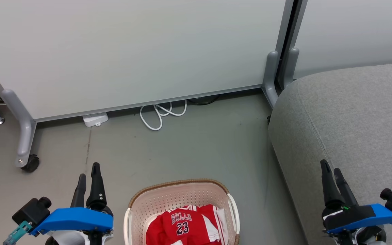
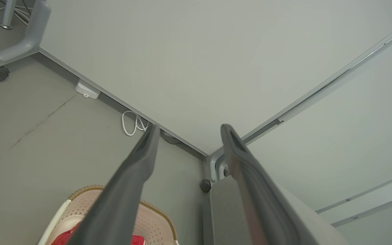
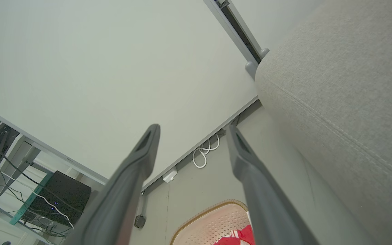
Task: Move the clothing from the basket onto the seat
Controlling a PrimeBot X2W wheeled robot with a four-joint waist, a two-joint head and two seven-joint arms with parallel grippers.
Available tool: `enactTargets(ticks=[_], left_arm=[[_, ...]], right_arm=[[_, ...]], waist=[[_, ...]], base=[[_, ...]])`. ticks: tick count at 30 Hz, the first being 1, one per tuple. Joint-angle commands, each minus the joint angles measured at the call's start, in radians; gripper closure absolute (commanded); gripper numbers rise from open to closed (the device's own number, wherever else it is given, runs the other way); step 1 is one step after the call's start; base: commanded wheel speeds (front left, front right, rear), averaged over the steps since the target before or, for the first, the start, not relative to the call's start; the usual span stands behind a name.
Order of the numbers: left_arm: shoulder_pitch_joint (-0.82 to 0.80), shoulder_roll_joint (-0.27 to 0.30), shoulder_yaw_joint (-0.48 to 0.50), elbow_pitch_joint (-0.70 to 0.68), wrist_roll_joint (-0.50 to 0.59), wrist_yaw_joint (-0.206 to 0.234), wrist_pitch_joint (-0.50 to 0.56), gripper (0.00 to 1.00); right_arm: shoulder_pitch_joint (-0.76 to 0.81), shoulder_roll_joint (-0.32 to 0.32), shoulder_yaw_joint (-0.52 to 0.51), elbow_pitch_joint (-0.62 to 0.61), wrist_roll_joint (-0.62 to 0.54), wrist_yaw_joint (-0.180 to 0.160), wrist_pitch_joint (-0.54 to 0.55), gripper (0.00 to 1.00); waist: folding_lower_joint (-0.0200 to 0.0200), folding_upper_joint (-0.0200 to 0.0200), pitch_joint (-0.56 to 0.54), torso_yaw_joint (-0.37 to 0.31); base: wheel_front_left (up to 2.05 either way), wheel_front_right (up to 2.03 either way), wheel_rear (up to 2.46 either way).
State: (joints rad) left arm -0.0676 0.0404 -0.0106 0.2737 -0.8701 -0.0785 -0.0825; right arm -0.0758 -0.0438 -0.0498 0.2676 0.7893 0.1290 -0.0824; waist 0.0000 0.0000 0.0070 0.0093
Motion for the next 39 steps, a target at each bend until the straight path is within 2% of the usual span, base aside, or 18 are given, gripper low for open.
enactTargets(ticks=[1, 21, 39], left_arm=[[-0.029, 0.009, -0.01, -0.013, 0.064, 0.002, -0.016, 0.0], [-0.036, 0.01, -0.045, 0.009, 0.335, 0.002, -0.07, 0.0], [-0.047, 0.011, -0.061, 0.058, 0.49, -0.005, -0.111, 0.0]], right_arm=[[-0.023, -0.007, 0.004, -0.016, -0.059, 0.001, -0.017, 0.0], [-0.031, -0.008, 0.022, 0.0, -0.298, 0.002, -0.071, 0.0], [-0.033, -0.008, 0.039, 0.019, -0.471, 0.002, -0.112, 0.0]], waist=[[0.0, 0.0, 0.0, 0.0], [0.0, 0.0, -0.002, 0.004], [0.0, 0.0, -0.005, 0.006]], base=[[0.0, 0.0, 0.0], [0.0, 0.0, 0.0], [0.0, 0.0, 0.0]])
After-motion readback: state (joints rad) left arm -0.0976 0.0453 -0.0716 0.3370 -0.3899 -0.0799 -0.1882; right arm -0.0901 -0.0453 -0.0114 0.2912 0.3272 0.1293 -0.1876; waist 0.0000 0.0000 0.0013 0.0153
